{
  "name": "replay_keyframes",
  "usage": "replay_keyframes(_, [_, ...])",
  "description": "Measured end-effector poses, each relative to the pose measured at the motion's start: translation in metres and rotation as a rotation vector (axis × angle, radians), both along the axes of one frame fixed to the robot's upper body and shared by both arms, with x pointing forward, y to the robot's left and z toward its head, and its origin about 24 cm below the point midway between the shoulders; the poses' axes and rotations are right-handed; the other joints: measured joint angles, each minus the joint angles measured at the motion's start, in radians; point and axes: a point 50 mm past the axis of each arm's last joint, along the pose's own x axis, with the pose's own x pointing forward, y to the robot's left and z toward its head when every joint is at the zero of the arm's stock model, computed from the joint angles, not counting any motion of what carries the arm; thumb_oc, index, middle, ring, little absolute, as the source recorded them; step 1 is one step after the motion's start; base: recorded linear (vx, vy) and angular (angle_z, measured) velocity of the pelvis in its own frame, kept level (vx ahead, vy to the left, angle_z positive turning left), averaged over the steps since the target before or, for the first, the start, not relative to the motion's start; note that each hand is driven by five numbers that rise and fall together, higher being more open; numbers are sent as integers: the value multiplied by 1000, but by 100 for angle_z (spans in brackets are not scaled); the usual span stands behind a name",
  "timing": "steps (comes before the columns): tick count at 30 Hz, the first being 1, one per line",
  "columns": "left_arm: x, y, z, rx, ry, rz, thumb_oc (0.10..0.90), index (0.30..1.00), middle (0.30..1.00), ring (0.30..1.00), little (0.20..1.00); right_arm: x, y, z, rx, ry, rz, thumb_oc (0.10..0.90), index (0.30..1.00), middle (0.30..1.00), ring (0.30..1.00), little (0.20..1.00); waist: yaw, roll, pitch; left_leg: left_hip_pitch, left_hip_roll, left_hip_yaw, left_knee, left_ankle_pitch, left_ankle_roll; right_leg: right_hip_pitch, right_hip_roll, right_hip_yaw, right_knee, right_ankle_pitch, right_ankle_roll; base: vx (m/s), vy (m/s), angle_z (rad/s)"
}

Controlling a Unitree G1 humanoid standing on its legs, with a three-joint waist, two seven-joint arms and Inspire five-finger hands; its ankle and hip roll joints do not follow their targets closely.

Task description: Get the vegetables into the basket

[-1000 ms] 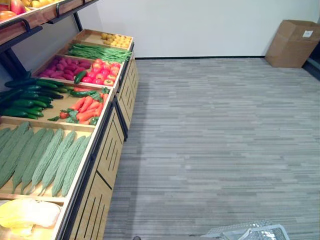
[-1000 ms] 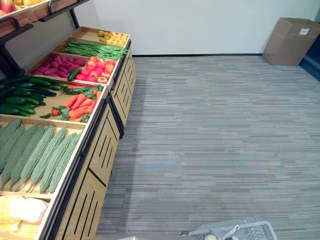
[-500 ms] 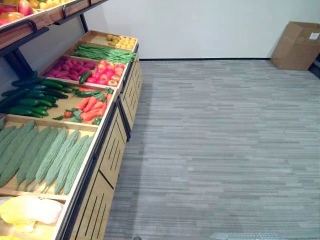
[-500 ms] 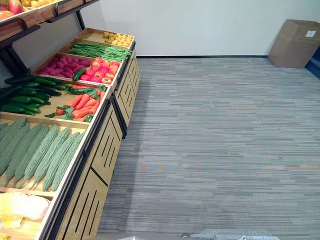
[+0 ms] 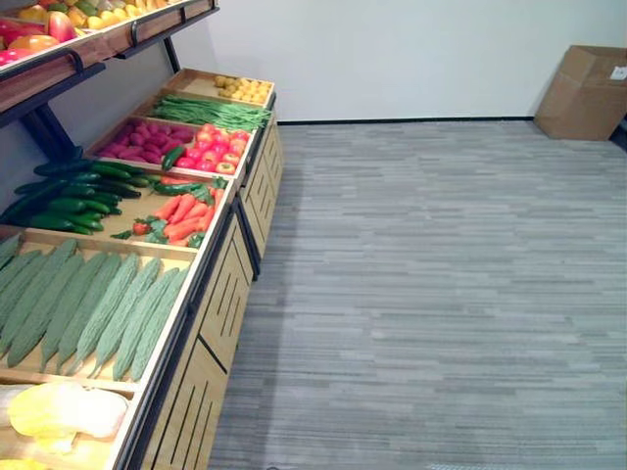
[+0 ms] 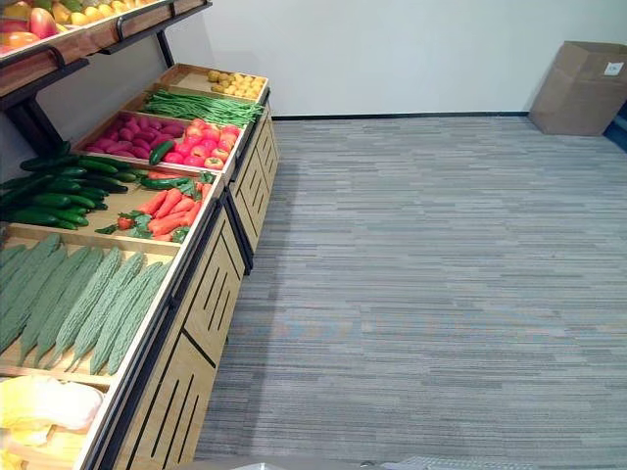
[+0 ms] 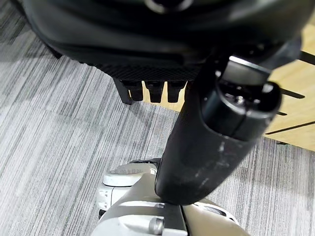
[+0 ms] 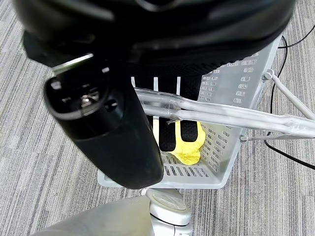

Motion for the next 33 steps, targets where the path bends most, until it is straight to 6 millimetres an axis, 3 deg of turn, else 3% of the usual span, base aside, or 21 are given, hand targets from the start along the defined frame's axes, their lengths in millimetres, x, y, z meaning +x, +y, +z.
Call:
replay_keyframes(16, [1,5,1,-1,-11,23,900,1000,1000,1000,1000,-2,7,-2,21,8,-5,400,300,300,300,300,1,-23,9,-1,-2,13,0,-7,-2,-11,-2,16,0,1,3,11,44,-3])
replay_keyframes(23, [8,12,3,14,-26,17,900,1000,1000,1000,1000,1,14,-4,43,2,-4,400,300,300,300,300,5,-49,23,-8,-8,19,-1,-10,2,-24,-9,19,12,1,5,-23,40,-2])
replay_keyframes(33, [38,26,9,50,-98,4,900,1000,1000,1000,1000,19,27,-7,81,-36,3,400,300,300,300,300,16,-116,110,-19,-56,7,-1,-26,49,-108,-73,20,204,-74,28,10,82,4])
